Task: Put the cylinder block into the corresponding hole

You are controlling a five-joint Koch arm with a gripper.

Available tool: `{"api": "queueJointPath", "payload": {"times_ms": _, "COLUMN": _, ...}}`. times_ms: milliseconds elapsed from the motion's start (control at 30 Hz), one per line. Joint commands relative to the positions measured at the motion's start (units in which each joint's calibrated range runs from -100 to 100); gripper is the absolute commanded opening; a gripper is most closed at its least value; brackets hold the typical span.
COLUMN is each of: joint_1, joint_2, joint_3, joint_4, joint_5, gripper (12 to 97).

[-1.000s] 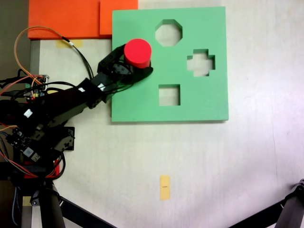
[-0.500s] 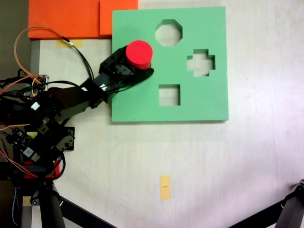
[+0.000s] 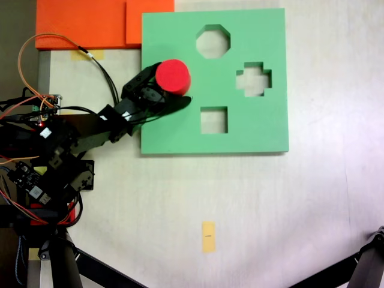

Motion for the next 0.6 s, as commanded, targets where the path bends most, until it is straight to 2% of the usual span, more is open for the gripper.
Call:
{"api": "queueJointPath", "payload": {"times_ms": 0, "joint_1": -0.1, "joint_2": -3.2, "joint_3": -0.6, "joint_4": 4.4, "joint_5": -0.3, "gripper": 68.9}}
{"api": "queueJointPath", "payload": {"times_ms": 133, "joint_1": -0.4, "joint_2": -8.8, "joint_3": -4.8, "joint_4": 7.4, "joint_5": -0.4, "gripper": 80.0}}
{"api": "queueJointPath", "payload": {"times_ms": 200, "joint_1": -0.3, "joint_2": -17.9, "joint_3": -8.7, "joint_4": 10.5, "joint_5": -0.4, "gripper": 80.1}}
{"api": "queueJointPath", "payload": {"times_ms": 300, "joint_1": -0.3, "joint_2": -42.6, "joint_3": -11.5, "joint_4": 5.9, "joint_5": -0.4, "gripper": 79.2}}
{"api": "queueJointPath", "payload": {"times_ms": 400, "joint_1": -1.7, "joint_2": -70.8, "joint_3": -10.3, "joint_4": -10.4, "joint_5": -0.5, "gripper": 66.2}}
{"api": "queueJointPath", "payload": {"times_ms": 467, "joint_1": -2.8, "joint_2": -73.9, "joint_3": -6.9, "joint_4": -17.6, "joint_5": -1.8, "gripper": 53.8}}
{"api": "queueJointPath", "payload": {"times_ms": 500, "joint_1": -3.8, "joint_2": -73.9, "joint_3": -4.7, "joint_4": -17.9, "joint_5": -2.0, "gripper": 50.2}}
{"api": "queueJointPath", "payload": {"times_ms": 567, "joint_1": -6.9, "joint_2": -73.9, "joint_3": 0.5, "joint_4": -18.9, "joint_5": -2.1, "gripper": 49.1}}
